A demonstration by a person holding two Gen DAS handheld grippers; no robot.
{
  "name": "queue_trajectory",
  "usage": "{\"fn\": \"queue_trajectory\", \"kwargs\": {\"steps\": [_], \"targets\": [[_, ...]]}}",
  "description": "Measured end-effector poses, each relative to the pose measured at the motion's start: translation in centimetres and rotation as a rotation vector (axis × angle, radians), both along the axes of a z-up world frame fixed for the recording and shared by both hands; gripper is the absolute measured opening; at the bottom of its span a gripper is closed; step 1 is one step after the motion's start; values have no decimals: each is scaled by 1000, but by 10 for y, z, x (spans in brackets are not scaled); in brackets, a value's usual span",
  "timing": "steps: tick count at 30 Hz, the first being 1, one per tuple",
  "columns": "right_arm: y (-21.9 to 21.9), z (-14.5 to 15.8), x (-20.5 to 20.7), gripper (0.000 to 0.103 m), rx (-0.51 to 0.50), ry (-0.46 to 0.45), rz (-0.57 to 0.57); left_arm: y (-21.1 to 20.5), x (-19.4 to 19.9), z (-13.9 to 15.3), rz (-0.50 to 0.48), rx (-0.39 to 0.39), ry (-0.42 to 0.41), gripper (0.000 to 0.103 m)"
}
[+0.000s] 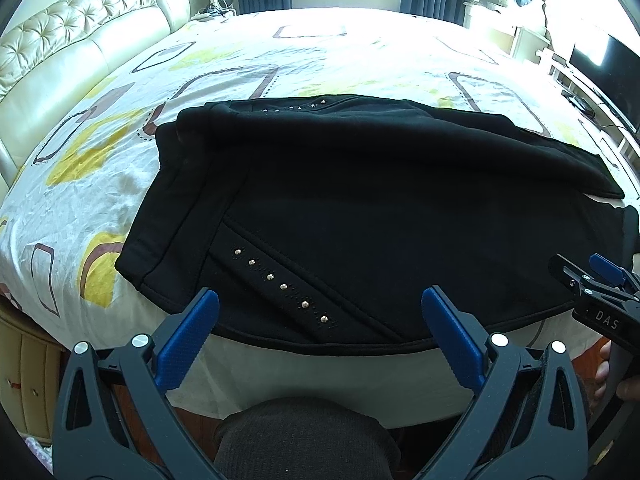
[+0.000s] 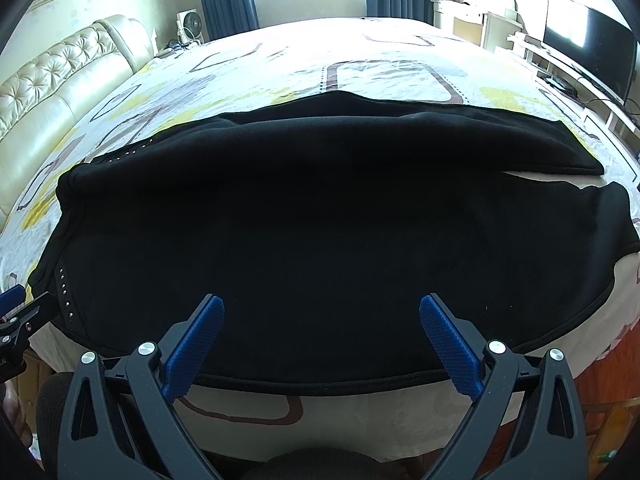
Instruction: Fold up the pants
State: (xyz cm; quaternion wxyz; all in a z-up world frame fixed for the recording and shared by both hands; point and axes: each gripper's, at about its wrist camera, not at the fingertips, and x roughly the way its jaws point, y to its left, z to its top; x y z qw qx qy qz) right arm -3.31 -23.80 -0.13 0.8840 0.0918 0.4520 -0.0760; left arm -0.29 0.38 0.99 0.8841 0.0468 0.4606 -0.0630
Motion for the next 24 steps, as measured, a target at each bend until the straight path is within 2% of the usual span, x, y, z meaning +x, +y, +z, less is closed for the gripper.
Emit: {"fn": "queue_trajectory", "kwargs": {"steps": [24], "targets": [[0, -1, 0, 98, 9, 18, 9, -1, 1, 0, -5, 2, 3, 101]]}}
